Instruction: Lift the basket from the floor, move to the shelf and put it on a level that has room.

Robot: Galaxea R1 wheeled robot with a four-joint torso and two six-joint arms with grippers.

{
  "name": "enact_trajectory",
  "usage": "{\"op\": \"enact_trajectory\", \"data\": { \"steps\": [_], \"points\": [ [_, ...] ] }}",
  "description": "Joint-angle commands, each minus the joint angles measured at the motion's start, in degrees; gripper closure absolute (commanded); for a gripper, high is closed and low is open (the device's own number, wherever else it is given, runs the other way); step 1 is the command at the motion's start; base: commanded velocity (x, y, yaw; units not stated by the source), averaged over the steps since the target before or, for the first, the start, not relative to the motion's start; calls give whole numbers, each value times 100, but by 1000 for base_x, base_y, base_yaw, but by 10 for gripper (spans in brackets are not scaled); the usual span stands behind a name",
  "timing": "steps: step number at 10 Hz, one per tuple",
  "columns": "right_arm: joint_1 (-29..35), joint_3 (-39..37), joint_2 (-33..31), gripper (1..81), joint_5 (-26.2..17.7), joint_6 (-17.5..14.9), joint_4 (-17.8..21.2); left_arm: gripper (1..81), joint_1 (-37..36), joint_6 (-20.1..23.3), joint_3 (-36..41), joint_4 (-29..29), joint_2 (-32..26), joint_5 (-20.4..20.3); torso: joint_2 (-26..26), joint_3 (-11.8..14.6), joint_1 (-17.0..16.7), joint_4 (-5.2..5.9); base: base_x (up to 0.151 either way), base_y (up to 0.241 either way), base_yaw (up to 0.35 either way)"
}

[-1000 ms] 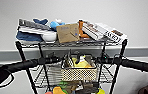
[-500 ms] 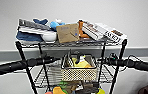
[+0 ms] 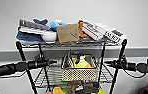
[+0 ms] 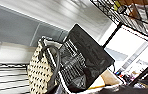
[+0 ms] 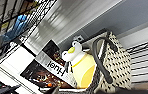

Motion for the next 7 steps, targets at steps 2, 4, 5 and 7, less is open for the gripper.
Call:
{"op": "enact_trajectory", "data": {
  "steps": [2,4,5,7],
  "points": [
    [393,721,-816,10,-1128,82,679,10,146,-543,1011,-602,-957,294,0,0,0,0,0,0,0],
    [208,1131,-1261,10,-1451,221,847,10,629,-963,1439,-673,-1497,540,-2,2,-2,0,0,0,0],
    [129,1231,-1405,10,-1603,372,838,10,788,-1080,1644,-673,-1748,645,-5,4,-7,0,0,0,0],
    [-256,1336,-1651,10,-2042,671,838,10,1279,-1291,1969,-646,-2214,988,-5,4,-7,0,0,0,0]
  ]
}}
